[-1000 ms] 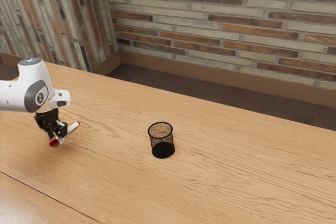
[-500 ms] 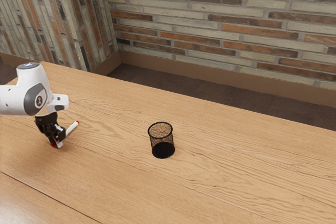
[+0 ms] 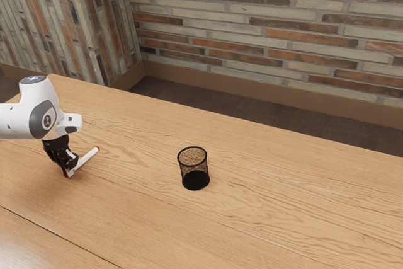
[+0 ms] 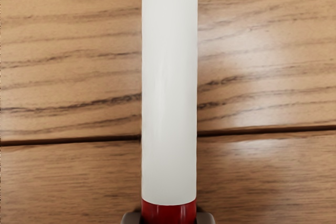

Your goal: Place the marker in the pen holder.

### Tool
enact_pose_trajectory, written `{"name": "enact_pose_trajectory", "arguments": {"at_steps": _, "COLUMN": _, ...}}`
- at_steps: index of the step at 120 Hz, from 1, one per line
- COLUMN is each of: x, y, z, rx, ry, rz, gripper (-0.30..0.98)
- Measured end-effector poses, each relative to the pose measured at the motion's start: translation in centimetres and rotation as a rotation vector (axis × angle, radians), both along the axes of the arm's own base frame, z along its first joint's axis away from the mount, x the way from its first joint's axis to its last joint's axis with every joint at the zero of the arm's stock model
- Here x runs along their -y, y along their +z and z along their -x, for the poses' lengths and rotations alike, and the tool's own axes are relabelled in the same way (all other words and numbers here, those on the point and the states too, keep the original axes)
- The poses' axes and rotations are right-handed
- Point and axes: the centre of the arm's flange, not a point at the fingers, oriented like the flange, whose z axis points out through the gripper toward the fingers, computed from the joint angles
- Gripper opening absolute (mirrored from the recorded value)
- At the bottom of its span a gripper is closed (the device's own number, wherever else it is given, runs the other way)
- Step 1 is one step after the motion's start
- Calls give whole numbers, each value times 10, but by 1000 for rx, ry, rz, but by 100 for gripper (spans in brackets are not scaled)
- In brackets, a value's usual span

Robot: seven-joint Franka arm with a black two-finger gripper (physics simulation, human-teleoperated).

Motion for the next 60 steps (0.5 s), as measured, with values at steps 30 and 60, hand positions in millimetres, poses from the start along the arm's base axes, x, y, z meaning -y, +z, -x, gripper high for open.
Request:
{"name": "enact_pose_trajectory", "arguments": {"at_steps": 30, "x": -1, "y": -1, "z": 0, "rx": 1, "ry": 0, "rz": 6, "gripper": 2}}
{"name": "enact_pose_trajectory", "arguments": {"at_steps": 60, "x": 60, "y": 79, "z": -57, "rx": 66, "ry": -128, "rz": -29, "gripper": -2}}
